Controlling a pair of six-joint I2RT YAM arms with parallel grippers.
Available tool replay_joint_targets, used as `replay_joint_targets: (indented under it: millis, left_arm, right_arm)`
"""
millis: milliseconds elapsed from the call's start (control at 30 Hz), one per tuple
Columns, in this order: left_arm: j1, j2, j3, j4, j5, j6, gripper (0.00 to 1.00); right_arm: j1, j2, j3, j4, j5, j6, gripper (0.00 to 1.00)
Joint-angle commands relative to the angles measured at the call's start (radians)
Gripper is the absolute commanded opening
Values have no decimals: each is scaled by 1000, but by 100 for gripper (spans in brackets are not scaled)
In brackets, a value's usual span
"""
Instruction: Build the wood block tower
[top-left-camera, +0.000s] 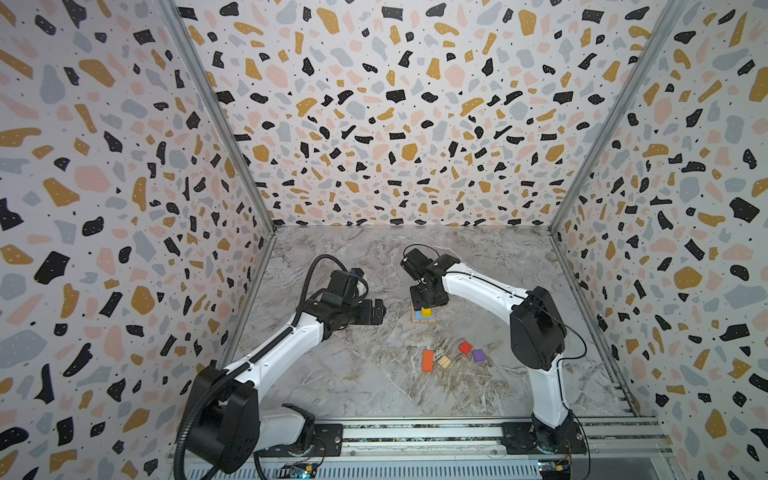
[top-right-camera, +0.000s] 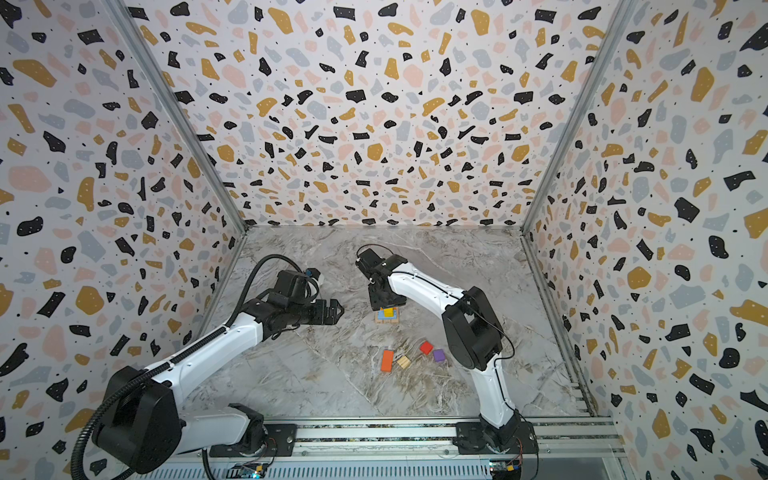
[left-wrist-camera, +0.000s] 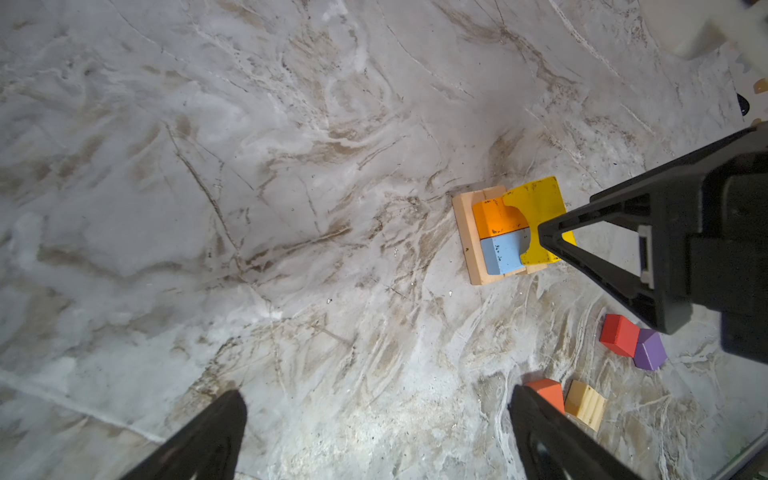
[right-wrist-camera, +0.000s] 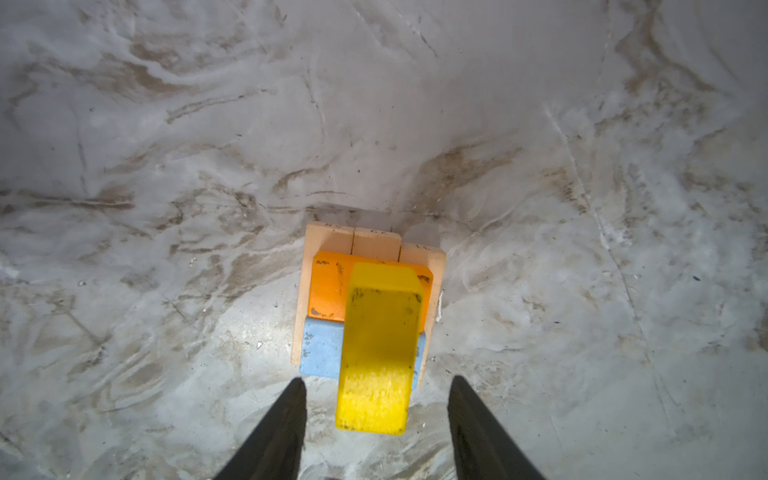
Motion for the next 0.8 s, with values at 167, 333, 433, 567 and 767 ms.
replay_joint_targets:
  millis: [167, 333, 433, 567, 767]
  left_arm:
    - [4, -13, -6, 22, 13, 11, 100]
    - [4, -13, -4, 21, 13, 13, 100]
    - [4, -13, -2, 21, 13, 15, 100]
    - [5, -11, -1, 21, 13, 16, 100]
    - [8, -10, -2, 21, 14, 16, 100]
  right_arm:
    - [-7, 21, 27, -11, 4, 13, 50]
    - [-11, 26, 31, -7, 6, 15, 49]
    - [-13, 29, 34, -7, 7, 16, 48]
    - [-16, 36, 44, -8, 5, 16, 45]
    - [-16, 46, 59, -10, 3, 16, 44]
